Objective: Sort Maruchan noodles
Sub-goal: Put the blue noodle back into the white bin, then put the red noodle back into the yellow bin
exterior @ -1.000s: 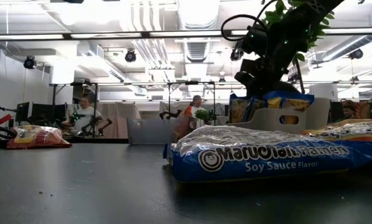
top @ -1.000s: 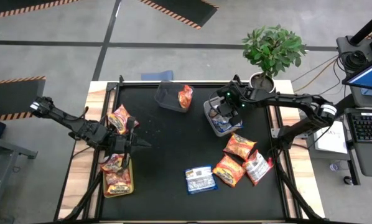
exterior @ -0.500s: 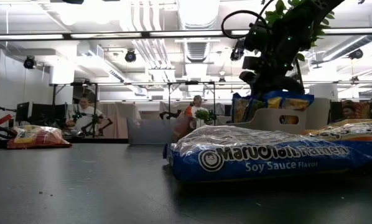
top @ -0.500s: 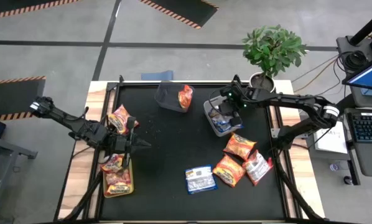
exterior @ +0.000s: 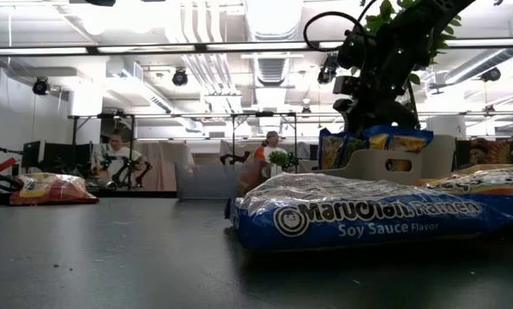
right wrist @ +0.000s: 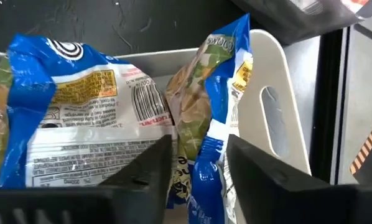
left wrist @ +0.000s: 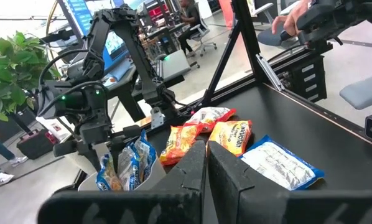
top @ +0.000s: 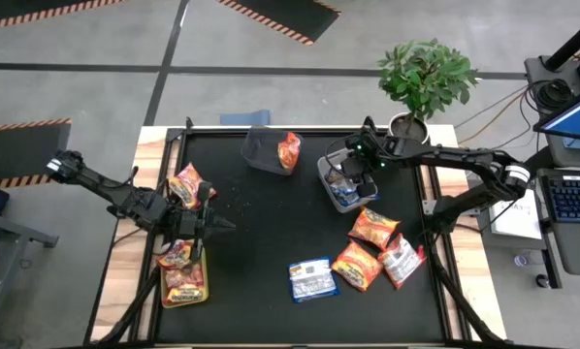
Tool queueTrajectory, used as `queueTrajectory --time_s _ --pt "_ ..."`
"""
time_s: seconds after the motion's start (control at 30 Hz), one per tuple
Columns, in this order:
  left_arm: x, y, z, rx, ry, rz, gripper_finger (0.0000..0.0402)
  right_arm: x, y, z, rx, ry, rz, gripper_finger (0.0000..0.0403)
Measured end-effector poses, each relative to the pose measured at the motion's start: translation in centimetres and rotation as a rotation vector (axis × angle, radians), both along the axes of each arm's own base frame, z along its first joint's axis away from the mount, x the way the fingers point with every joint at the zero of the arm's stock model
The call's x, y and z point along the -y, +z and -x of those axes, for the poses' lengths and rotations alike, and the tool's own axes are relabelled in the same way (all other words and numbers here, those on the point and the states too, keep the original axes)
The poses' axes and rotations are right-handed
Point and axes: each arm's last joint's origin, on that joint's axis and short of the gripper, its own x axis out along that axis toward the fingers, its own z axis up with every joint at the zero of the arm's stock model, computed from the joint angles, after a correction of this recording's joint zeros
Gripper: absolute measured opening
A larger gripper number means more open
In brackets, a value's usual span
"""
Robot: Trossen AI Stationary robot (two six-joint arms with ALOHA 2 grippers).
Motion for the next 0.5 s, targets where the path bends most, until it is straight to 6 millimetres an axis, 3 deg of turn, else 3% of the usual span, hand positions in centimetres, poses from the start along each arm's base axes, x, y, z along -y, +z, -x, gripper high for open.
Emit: queueTrajectory --time_s 0.2,0.37,0.5 --pt "-0.3 0.0 0.0 -0.001 0.104 0.046 0.0 -0.5 1.3 0.0 0.045 -0.012 0.003 0.0188" --pt "-1.0 -0.3 0.0 -0.006 0.357 0.089 0.0 -1.6 3.7 0.1 0.097 0.005 0.012 0.019" --pt "-1.6 -1.0 -0.5 -0.035 0.515 0.113 0.0 -2.7 6.4 -0.1 0.213 -0.081 -0.058 0.0182"
